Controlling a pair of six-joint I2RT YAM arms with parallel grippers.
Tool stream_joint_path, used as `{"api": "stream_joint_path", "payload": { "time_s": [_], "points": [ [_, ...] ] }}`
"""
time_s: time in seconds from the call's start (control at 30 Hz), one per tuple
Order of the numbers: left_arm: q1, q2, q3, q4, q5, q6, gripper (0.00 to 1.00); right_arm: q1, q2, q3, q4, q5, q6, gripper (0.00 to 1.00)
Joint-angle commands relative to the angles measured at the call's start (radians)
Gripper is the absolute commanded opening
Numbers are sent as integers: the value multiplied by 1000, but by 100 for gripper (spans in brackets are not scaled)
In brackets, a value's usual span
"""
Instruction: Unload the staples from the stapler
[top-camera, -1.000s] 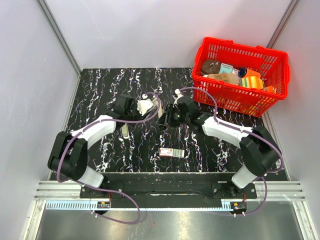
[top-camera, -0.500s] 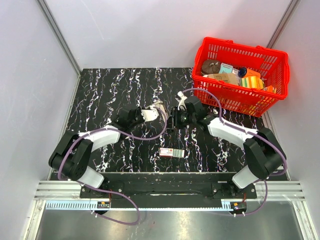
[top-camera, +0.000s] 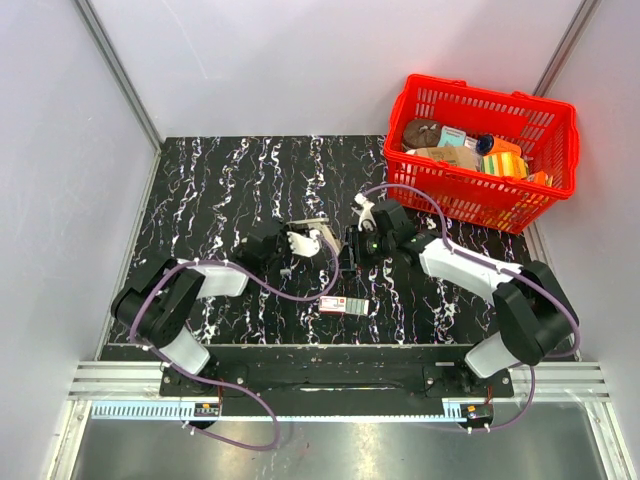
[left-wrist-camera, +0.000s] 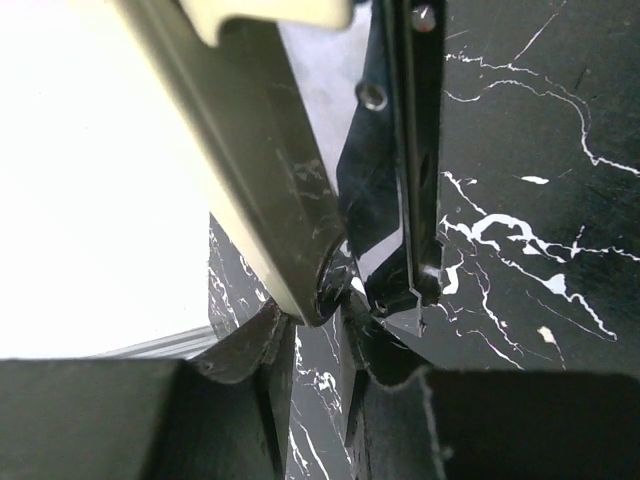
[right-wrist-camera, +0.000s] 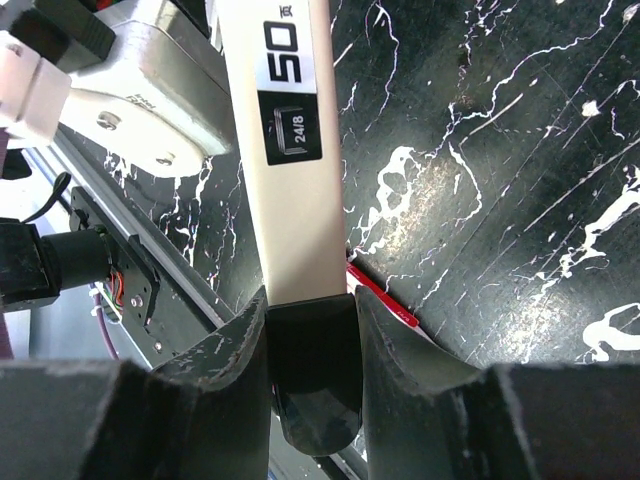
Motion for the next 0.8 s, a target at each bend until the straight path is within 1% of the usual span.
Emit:
{"api": "stream_joint_path", "payload": {
  "time_s": [0.0, 0.07, 0.13, 0.2, 0.23, 0.27, 0.33, 0.4, 0.47, 0.57, 0.67, 0.77],
  "points": [
    [-19, -9, 25, 19, -104, 45, 0, -48, -55, 34, 71, 96, 99, 0],
    [-31, -38, 87, -103, -101, -48, 0, -49, -46, 44, 94, 94, 116, 0],
    [-45, -77, 169, -283, -55, -178, 0, -48, -44, 61, 115, 102, 139, 0],
    [-61, -114, 257, -490, 37, -335, 4, -48, -45, 88, 120, 135, 163, 0],
    [-65, -134, 292, -582, 101, -439, 6, -48, -50, 100, 120, 158, 177, 0],
    [-68, -147, 329, -677, 166, -510, 8, -48, -52, 114, 158, 175, 188, 0],
    [-71, -159, 369, -782, 302, -608, 13, -48, -49, 145, 178, 200, 209, 0],
    [-77, -160, 387, -840, 394, -676, 15, -48, -32, 171, 195, 211, 226, 0],
    [-77, -148, 407, -882, 454, -717, 18, -48, -4, 202, 192, 223, 234, 0],
    [-77, -131, 430, -919, 488, -756, 20, -49, 39, 231, 187, 243, 232, 0],
    [-73, -125, 449, -931, 493, -779, 24, -48, 66, 248, 186, 266, 211, 0],
    [-45, -110, 486, -969, 524, -805, 39, -46, 86, 275, 160, 306, 162, 0]
  ]
}}
